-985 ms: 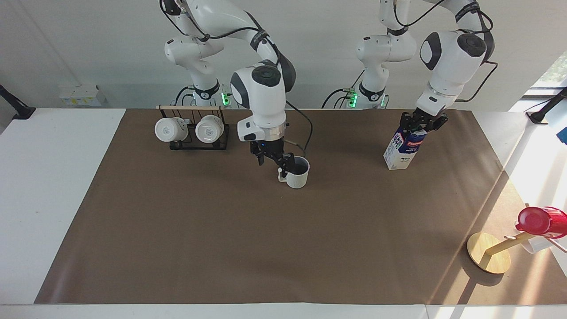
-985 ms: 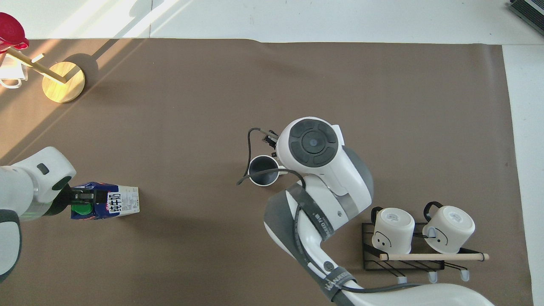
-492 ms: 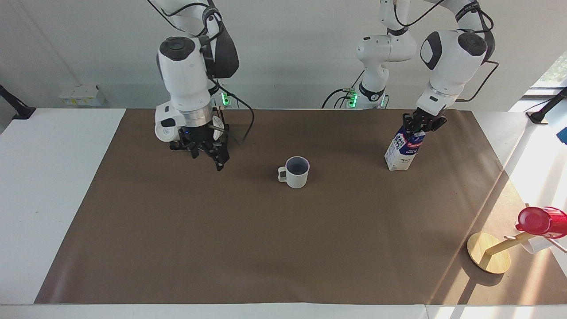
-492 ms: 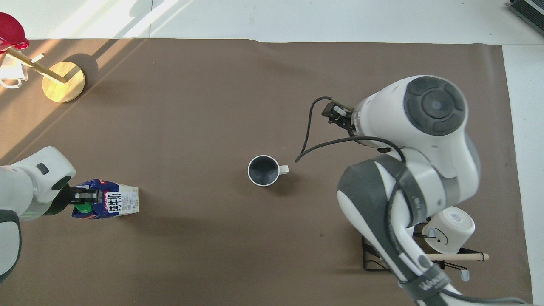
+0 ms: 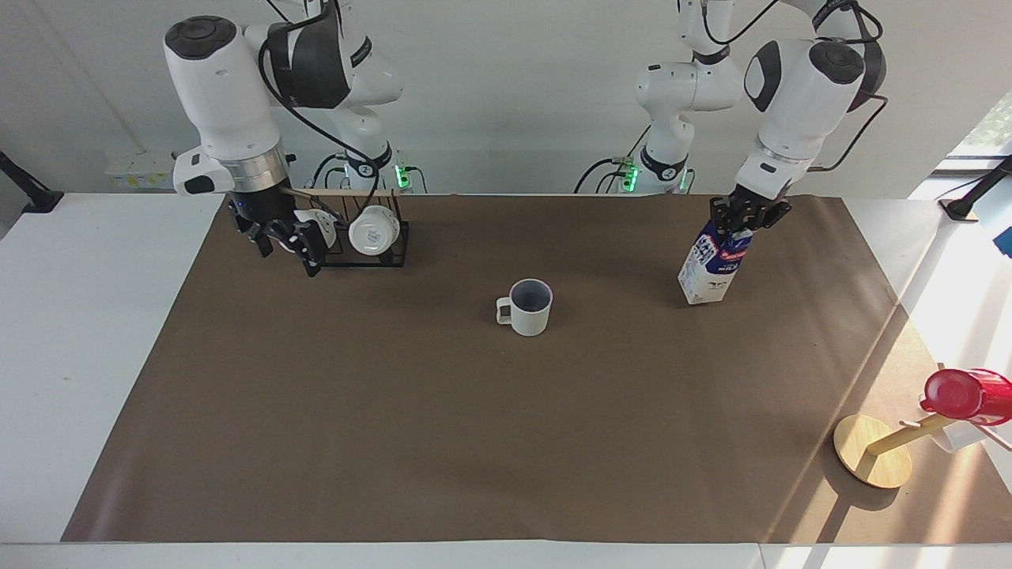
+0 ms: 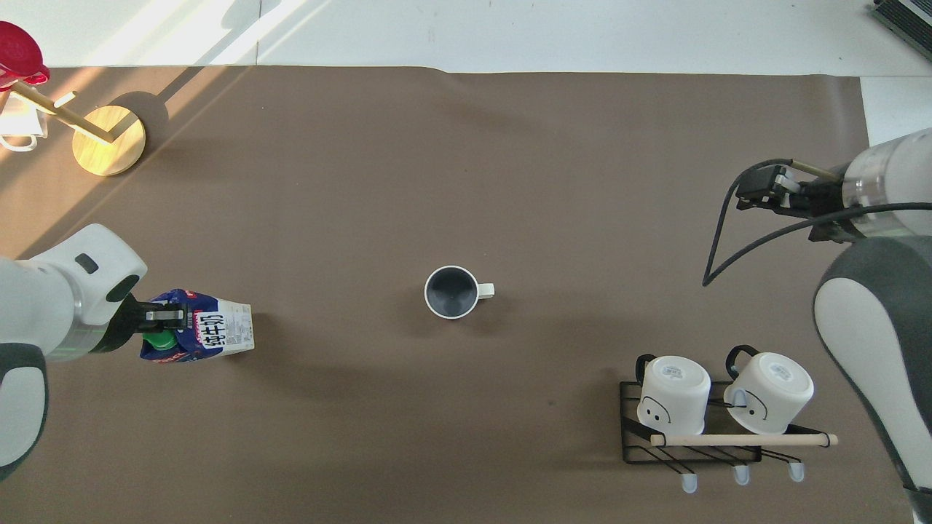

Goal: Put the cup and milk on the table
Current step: 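Carry the milk carton with the left gripper beside the dark mug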

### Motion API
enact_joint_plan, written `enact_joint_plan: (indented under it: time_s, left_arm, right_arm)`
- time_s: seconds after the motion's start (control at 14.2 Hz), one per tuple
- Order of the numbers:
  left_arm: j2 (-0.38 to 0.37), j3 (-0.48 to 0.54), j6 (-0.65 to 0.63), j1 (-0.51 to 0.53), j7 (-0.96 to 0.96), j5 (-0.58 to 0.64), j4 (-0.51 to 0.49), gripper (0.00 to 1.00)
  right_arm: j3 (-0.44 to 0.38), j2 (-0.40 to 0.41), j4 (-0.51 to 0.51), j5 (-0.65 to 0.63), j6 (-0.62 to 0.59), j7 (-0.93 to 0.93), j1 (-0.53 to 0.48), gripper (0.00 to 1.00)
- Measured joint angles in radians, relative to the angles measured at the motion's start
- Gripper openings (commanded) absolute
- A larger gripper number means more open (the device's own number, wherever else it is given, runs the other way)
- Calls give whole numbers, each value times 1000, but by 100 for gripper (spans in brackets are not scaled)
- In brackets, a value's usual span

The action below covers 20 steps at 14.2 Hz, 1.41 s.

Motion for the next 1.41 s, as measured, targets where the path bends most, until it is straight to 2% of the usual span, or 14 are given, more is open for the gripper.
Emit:
enact_joint_plan:
  time_s: [0.28,0.63,0.84,1.41]
  left_arm:
    - [43,-5,-7,-147,-198,0,69,34]
    - [122,-8,26,-272,-341,0,132,34]
    - [167,-7,79,-303,-382,0,134,34]
    - [229,-8,138,-344,-455,0,147,37]
  right_arm:
    - [-2,-27,16,0,-49,-83,-5,100]
    - [-3,-27,126,-1,-199,-147,-6,100]
    - [-3,-27,161,-1,-266,-210,-6,100]
    - [-3,-25,164,0,-270,-227,-5,100]
